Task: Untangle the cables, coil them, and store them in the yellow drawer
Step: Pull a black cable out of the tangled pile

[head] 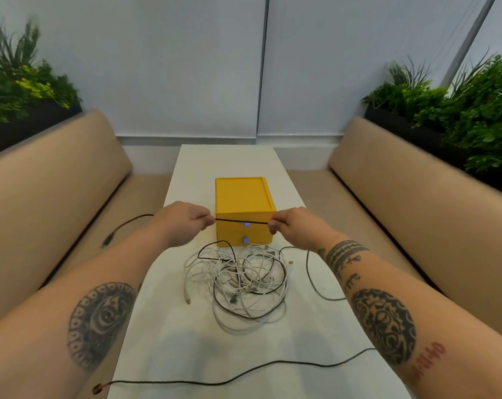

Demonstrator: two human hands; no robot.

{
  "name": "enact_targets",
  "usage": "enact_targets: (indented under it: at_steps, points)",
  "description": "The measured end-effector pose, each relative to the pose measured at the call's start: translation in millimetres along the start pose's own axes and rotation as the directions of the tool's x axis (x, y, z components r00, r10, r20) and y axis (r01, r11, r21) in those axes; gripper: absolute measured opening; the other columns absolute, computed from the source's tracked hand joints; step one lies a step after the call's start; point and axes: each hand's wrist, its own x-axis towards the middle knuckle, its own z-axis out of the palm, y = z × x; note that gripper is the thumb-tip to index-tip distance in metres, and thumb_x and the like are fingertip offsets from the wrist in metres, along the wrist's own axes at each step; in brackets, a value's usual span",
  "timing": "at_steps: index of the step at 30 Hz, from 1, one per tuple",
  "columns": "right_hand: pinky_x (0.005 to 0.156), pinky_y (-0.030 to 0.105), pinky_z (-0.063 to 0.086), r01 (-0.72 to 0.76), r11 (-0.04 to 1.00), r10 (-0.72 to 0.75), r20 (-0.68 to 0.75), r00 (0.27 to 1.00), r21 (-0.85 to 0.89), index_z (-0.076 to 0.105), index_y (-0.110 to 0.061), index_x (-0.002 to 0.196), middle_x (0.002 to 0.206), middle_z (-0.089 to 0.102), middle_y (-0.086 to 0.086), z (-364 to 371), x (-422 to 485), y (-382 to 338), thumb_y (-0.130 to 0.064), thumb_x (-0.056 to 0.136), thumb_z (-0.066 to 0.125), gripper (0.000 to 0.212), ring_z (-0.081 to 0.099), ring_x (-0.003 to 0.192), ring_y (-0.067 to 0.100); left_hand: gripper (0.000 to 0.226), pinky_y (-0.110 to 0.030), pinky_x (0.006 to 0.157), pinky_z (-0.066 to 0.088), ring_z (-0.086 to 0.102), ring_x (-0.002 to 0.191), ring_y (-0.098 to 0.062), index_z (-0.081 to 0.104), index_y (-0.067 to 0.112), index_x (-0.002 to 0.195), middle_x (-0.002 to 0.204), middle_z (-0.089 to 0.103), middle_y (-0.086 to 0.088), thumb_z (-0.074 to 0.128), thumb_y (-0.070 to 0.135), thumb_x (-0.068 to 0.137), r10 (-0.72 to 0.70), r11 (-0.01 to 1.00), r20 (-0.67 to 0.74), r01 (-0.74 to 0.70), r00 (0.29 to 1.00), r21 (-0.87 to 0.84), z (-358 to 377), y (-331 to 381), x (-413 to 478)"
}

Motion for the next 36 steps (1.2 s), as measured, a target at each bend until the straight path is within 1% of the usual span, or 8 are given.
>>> enact_targets:
  at_steps: [5,7,11,16,22,26,30,36]
  points:
    - [0.056,0.023,0.033,-0.115,0.987,0.115,-0.013,0.993,-0.111,0.064,-0.034,0.085,0.07,0.053,-0.016,-12,-21,48,-0.039,0.103,0.043,0.028,0.051,0.066,0.002,0.036,-0.032,0.062,0.041,0.05,0.066,-0.023,0.056,0.015,0.069,0.066,0.057,-0.005,0.057,0.033,0.099,-0.134,0.986,-0.031,0.13,0.991,-0.106,-4,-34,-20]
    - [0.057,0.023,0.031,-0.136,0.977,0.135,-0.018,0.991,-0.163,0.061,-0.037,0.084,0.07,0.052,-0.017,-9,-29,65,-0.04,0.103,0.042,0.027,0.05,0.07,0.007,0.036,-0.031,0.06,0.037,0.047,0.065,-0.021,0.056,0.013,0.068,0.065,0.056,-0.005,0.057,0.032,0.099,-0.167,0.979,-0.029,0.162,0.986,-0.126,-2,-44,-27]
    - [0.061,0.027,0.032,-0.165,0.966,0.163,-0.03,0.986,-0.199,0.056,-0.042,0.077,0.07,0.05,-0.018,-1,-40,80,-0.04,0.103,0.043,0.029,0.05,0.078,0.015,0.033,-0.04,0.073,0.05,0.057,0.073,-0.025,0.061,0.017,0.074,0.069,0.063,-0.003,0.057,0.039,0.098,-0.182,0.98,-0.016,0.181,0.983,-0.078,4,-57,-33]
    - [0.065,0.029,0.035,-0.223,0.954,0.225,-0.015,0.974,-0.202,0.054,-0.044,0.075,0.074,0.053,-0.015,2,-57,97,-0.038,0.103,0.042,0.031,0.054,0.082,0.018,0.034,-0.045,0.079,0.053,0.063,0.083,-0.023,0.066,0.02,0.083,0.078,0.069,0.001,0.053,0.048,0.096,-0.185,0.982,0.01,0.185,0.983,-0.025,-1,-65,-41]
    - [0.06,0.025,0.036,-0.274,0.942,0.282,0.013,0.959,-0.195,0.052,-0.048,0.071,0.069,0.051,-0.016,21,-76,113,-0.038,0.102,0.04,0.034,0.05,0.074,0.008,0.032,-0.039,0.069,0.05,0.06,0.076,-0.027,0.062,0.021,0.074,0.07,0.064,-0.003,0.055,0.042,0.098,-0.216,0.976,0.038,0.217,0.976,-0.026,14,-60,-51]
    - [0.075,0.031,0.048,-0.303,0.926,0.317,0.03,0.948,-0.226,0.054,-0.048,0.073,0.077,0.059,-0.017,23,-86,128,-0.038,0.099,0.041,0.031,0.057,0.082,0.014,0.032,-0.033,0.062,0.043,0.058,0.07,-0.022,0.059,0.026,0.071,0.064,0.06,0.001,0.054,0.043,0.098,-0.222,0.975,0.043,0.223,0.974,-0.01,24,-63,-56]
    - [0.078,0.033,0.05,-0.347,0.896,0.368,0.024,0.93,-0.278,0.053,-0.046,0.073,0.079,0.065,-0.012,13,-111,156,-0.039,0.101,0.042,0.031,0.06,0.082,0.017,0.036,-0.032,0.062,0.042,0.058,0.071,-0.028,0.061,0.015,0.075,0.073,0.064,-0.009,0.054,0.041,0.099,-0.249,0.966,0.042,0.251,0.968,-0.056,17,-81,-67]
    - [0.073,0.031,0.043,-0.413,0.871,0.431,0.012,0.902,-0.265,0.056,-0.042,0.08,0.078,0.06,-0.014,16,-129,166,-0.037,0.103,0.04,0.029,0.059,0.082,0.017,0.034,-0.026,0.059,0.035,0.052,0.071,-0.019,0.066,0.013,0.084,0.087,0.069,-0.013,0.053,0.04,0.101,-0.268,0.963,0.011,0.268,0.963,-0.004,8,-82,-79]
